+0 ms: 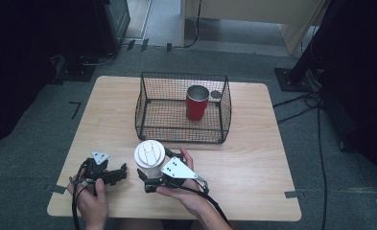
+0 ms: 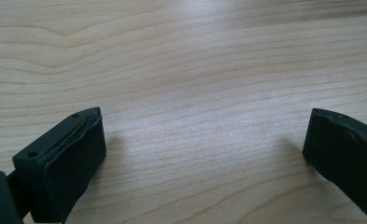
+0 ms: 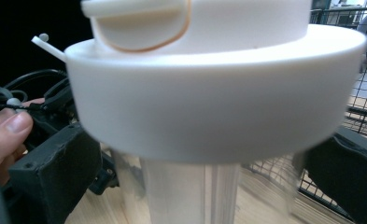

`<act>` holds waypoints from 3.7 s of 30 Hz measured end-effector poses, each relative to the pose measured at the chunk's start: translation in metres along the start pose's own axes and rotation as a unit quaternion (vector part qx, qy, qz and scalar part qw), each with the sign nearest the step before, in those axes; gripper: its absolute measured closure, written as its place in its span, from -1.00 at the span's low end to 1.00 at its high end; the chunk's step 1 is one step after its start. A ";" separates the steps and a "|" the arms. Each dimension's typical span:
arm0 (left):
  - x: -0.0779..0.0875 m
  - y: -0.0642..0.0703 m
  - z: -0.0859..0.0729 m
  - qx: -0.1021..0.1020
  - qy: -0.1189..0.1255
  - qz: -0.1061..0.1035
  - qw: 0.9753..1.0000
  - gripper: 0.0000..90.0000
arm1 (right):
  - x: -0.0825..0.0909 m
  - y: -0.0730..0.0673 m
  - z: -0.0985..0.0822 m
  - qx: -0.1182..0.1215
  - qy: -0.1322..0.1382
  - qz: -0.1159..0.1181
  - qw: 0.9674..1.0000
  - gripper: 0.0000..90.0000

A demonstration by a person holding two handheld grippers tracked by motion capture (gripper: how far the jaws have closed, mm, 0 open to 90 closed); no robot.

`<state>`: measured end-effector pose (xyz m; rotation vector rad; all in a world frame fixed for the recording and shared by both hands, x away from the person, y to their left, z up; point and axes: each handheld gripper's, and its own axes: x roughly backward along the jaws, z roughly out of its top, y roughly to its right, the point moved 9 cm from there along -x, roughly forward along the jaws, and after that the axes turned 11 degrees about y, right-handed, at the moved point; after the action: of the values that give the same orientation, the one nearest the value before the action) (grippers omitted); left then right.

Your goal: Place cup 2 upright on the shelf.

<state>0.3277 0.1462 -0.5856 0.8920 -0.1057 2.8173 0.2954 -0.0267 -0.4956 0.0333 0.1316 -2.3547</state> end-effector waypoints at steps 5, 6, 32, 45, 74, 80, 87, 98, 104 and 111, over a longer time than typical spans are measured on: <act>0.000 0.000 0.000 0.000 0.000 0.000 1.000 -1.00 | -0.005 0.000 0.001 -0.006 0.009 -0.005 1.000 -0.99; 0.000 0.000 0.000 0.000 0.000 0.000 1.000 -1.00 | -0.006 0.000 0.001 -0.005 0.011 -0.006 1.000 -0.97; 0.000 0.000 0.000 0.001 0.000 0.001 1.000 -1.00 | -0.010 0.006 0.015 0.009 0.073 -0.042 0.996 -0.66; 0.000 0.000 0.000 0.000 0.000 0.001 1.000 -1.00 | -0.010 0.022 0.060 0.014 0.129 -0.054 0.990 -0.66; 0.000 0.000 0.000 0.001 -0.002 0.001 1.000 -1.00 | -0.057 0.057 0.136 0.050 0.195 -0.081 0.976 -0.66; 0.000 0.000 0.000 0.000 -0.002 0.001 1.000 -1.00 | -0.071 0.074 0.140 0.049 0.193 -0.102 0.975 -0.66; 0.000 0.000 0.000 0.000 -0.001 0.001 1.000 -1.00 | -0.086 0.096 0.138 0.048 0.183 -0.128 0.974 -0.66; 0.000 0.000 0.000 -0.001 -0.001 0.001 1.000 -1.00 | -0.111 0.130 0.128 0.041 0.161 -0.157 0.973 -0.66; 0.000 0.000 0.000 0.000 -0.001 0.001 1.000 -1.00 | -0.124 0.145 0.117 0.030 0.146 -0.174 0.973 -0.66; 0.000 0.000 0.000 0.000 -0.001 0.001 1.000 -1.00 | -0.141 0.157 0.098 0.029 0.119 -0.184 0.975 -0.66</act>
<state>0.3281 0.1461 -0.5855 0.8964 -0.1065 2.8181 0.5072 -0.0482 -0.4030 0.3486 0.2011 -2.7178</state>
